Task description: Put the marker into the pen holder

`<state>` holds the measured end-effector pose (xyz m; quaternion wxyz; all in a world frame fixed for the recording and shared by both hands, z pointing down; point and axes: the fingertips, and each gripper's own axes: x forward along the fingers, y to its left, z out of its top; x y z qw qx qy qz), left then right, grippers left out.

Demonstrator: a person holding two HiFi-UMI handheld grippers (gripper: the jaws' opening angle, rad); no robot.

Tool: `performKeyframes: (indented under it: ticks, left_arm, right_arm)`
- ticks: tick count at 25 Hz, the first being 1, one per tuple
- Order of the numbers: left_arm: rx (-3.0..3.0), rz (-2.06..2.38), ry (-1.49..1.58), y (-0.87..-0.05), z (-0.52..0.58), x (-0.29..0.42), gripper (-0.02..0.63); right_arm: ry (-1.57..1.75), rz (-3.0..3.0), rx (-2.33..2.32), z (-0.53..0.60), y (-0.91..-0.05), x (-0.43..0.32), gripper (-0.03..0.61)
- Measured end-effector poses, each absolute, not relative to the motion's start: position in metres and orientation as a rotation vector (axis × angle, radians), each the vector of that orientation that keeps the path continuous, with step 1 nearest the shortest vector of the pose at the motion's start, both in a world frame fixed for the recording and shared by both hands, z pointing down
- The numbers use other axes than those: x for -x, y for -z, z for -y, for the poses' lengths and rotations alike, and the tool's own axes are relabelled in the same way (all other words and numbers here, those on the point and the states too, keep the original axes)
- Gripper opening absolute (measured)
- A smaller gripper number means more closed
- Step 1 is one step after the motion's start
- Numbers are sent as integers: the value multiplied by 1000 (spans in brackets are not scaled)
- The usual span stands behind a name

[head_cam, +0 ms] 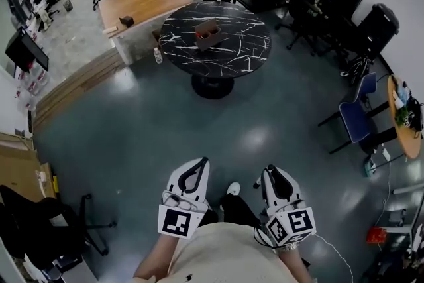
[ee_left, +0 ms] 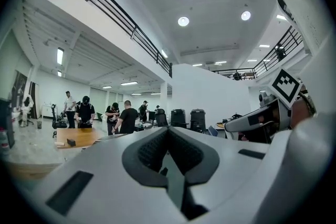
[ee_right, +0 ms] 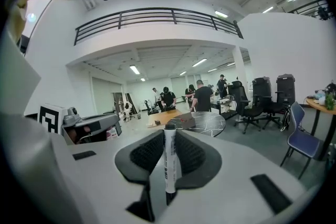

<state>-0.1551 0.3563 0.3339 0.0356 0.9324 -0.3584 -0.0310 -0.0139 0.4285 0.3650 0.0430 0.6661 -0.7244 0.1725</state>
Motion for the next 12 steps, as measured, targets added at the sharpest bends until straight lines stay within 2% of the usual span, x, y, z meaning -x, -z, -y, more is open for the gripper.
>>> performKeyframes:
  ticks: [7,12]
  left_arm:
    - [-2802,1174,28,-348,-296,149,11]
    - [-2779,1240,-11,-352,-225,119,11]
  right_arm:
    - [-588,2259,-1991,-351,-378,0,84]
    - [-619,2326,-1950,-269,-383,-35,84]
